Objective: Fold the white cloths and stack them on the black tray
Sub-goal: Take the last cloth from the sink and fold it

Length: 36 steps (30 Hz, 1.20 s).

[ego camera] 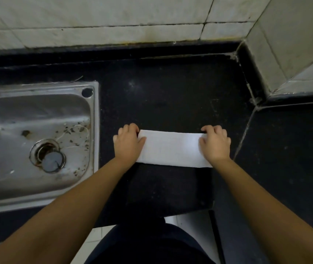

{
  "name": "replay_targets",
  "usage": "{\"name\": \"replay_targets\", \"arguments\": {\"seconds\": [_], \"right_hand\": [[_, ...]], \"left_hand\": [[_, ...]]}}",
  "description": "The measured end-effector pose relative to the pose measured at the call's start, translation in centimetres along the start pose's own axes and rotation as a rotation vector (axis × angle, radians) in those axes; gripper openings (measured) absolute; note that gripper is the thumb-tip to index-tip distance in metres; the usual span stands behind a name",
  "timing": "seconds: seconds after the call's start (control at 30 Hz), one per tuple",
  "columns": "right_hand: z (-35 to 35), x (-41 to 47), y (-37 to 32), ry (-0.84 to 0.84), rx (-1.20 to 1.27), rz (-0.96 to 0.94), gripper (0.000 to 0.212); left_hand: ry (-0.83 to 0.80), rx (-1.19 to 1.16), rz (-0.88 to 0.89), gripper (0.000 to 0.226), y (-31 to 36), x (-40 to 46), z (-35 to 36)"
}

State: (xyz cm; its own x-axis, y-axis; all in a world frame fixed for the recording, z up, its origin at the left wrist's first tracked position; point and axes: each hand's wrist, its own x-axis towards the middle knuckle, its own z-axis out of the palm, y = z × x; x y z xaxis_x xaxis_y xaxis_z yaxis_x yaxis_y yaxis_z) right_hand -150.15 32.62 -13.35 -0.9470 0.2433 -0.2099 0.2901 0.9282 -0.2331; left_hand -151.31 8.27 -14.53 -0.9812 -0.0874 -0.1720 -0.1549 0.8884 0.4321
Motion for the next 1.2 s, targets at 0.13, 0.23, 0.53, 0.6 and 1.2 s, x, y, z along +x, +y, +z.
{"name": "replay_targets", "arguments": {"seconds": [0.13, 0.23, 0.53, 0.6, 1.2], "right_hand": [[0.1, 0.8, -4.9, -0.074, 0.014, -0.210, 0.043], [1.5, 1.1, -10.7, -0.223, 0.007, -0.393, 0.042], [1.9, 1.8, -14.9, -0.455, -0.107, -0.396, 0.023], [-0.3, 1.9, -13.9, -0.471, 0.121, -0.376, 0.018], [-7.3, -4.7, -4.8, -0.142, 0.951, -0.323, 0.018]], "left_hand": [[0.038, 0.079, -0.005, 0.054, -1.7, -2.7, 0.8], [0.017, 0.152, -0.013, 0.065, -3.0, -4.3, 1.3], [-0.050, 0.101, -0.013, 0.044, -2.2, -5.1, 1.2], [-0.125, -0.023, -0.004, 0.028, -1.4, -4.2, 0.3], [-0.081, -0.630, 0.329, 0.021, 2.5, -4.6, -7.6]]}}
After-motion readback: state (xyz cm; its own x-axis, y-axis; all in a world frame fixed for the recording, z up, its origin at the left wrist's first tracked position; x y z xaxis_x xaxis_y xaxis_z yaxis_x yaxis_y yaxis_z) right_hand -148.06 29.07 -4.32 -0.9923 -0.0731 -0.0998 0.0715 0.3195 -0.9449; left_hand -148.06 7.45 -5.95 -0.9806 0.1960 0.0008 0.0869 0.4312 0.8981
